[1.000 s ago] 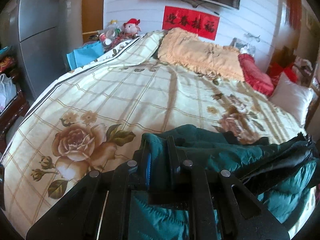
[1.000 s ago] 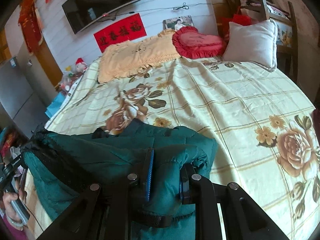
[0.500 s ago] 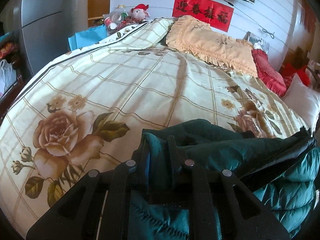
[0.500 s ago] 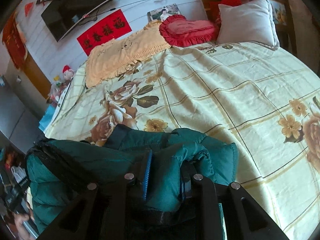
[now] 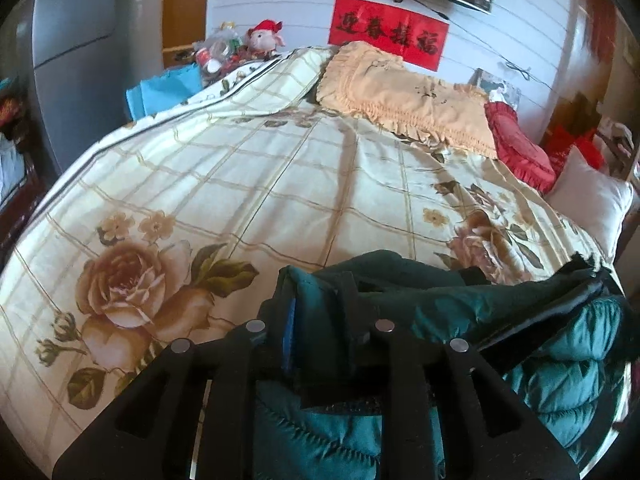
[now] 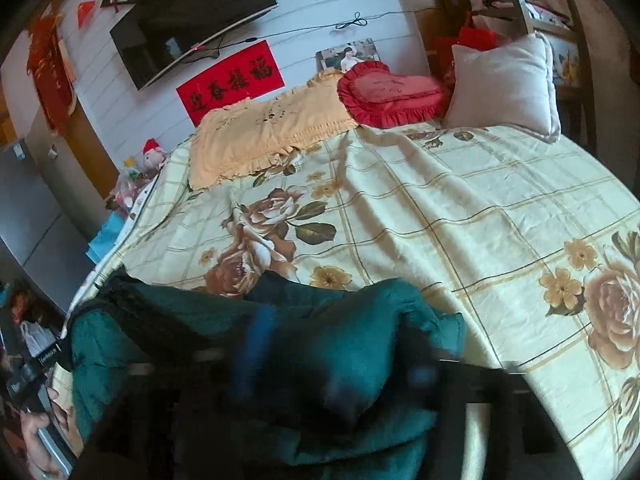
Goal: Fold large clothes
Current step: 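Open both grippers to release the folded hem onto the jacket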
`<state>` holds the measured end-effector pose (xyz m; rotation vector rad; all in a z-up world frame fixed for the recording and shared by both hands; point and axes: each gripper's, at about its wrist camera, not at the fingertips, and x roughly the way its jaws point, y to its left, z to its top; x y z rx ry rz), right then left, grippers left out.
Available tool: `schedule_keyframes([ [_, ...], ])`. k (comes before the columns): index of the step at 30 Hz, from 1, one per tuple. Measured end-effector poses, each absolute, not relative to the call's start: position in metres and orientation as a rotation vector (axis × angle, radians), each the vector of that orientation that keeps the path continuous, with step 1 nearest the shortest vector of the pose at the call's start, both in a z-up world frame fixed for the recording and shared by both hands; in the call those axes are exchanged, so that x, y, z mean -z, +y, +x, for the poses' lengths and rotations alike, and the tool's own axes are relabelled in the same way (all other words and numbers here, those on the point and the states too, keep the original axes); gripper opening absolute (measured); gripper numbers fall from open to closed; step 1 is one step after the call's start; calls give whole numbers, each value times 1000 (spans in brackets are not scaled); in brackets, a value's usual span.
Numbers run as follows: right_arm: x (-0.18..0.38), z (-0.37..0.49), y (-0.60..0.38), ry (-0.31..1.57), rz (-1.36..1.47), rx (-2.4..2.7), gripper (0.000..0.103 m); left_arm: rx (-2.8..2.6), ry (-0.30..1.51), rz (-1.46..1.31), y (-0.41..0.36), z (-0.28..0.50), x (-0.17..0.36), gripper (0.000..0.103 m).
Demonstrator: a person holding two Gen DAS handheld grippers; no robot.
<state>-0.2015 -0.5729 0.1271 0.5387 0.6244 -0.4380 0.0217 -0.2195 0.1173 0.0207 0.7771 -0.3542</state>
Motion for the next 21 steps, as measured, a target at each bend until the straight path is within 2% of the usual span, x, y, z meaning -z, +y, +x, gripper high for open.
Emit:
schedule_keyframes([
  [1, -129, -203, -575, 613, 547, 449, 90, 356, 766, 25, -220, 19, -120, 21],
  [4, -144, -216, -579, 539, 568, 485, 90, 370, 739, 13, -216, 14, -130, 25],
  [6, -155, -223, -578, 515, 592, 464, 90, 362, 715, -16, -209, 15, -138, 40],
  [7, -160, -225, -573, 513, 587, 447, 90, 354, 693, -34, -205, 14, -142, 55],
  [8, -165, -227, -563, 512, 565, 428, 91, 353, 673, -54, -201, 14, -146, 66],
  [14, -163, -223, -500, 552, 397, 298, 91, 394, 637, -100, -192, -6, -161, 68],
  [21, -123, -174, -442, 680, 232, 226, 91, 472, 685, 35, -233, -40, -133, 68],
])
